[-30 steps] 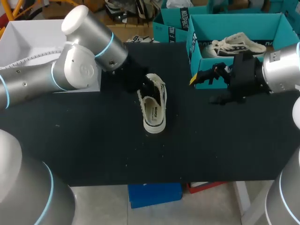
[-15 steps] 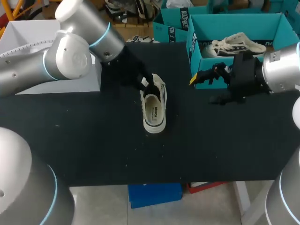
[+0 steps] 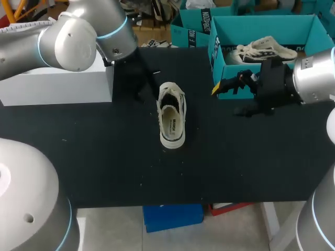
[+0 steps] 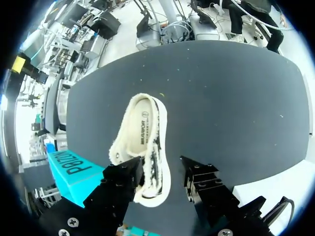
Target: Take the shoe out of the shoebox, open the shoe tongue, remove and reinsert the insole, then place the shoe into the shoebox
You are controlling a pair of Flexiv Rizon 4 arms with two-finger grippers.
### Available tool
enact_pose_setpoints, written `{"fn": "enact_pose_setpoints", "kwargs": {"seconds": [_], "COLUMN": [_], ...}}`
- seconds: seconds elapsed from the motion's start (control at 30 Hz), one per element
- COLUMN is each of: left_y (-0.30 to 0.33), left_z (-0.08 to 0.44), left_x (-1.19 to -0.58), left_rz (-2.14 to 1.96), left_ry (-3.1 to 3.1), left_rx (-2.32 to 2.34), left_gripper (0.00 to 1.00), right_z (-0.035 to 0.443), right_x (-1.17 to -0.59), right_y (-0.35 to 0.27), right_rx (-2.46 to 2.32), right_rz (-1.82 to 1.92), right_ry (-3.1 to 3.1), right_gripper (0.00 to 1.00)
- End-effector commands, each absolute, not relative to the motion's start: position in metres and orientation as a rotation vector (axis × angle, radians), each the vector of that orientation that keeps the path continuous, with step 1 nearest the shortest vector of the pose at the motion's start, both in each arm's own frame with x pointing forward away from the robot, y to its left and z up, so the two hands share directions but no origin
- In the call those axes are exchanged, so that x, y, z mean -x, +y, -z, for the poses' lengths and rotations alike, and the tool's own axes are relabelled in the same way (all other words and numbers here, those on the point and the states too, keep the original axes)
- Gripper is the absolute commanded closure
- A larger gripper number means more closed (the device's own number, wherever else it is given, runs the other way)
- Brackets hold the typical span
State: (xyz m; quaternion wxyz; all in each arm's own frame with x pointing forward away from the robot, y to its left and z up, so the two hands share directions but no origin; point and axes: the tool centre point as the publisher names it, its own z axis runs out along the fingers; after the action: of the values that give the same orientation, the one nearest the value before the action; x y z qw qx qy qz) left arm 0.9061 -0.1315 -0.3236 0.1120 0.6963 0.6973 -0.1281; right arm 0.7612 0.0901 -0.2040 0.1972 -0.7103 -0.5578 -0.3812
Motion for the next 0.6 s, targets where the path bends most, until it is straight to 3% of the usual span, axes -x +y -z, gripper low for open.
{"fn": "enact_pose_setpoints", "kwargs": {"seconds": [0.03, 0.6], "left_y": [-0.143, -0.147], "left_z": [0.337, 0.371], "left_x": [-0.914, -0.912], "left_rz": [0.340, 0.245], "left_ry": [2.071, 2.047], "left_rx": [-2.084, -2.232], "left_gripper": [0.51, 0.53], "right_z": [0.205, 0.205], "right_x": [-0.762, -0.762], "right_y": [0.091, 0.091], "right_rx": [1.989, 1.989], "right_rz": [1.068, 1.068], "right_ry": [-1.562, -1.562], "right_gripper": [0.00, 0.00]}}
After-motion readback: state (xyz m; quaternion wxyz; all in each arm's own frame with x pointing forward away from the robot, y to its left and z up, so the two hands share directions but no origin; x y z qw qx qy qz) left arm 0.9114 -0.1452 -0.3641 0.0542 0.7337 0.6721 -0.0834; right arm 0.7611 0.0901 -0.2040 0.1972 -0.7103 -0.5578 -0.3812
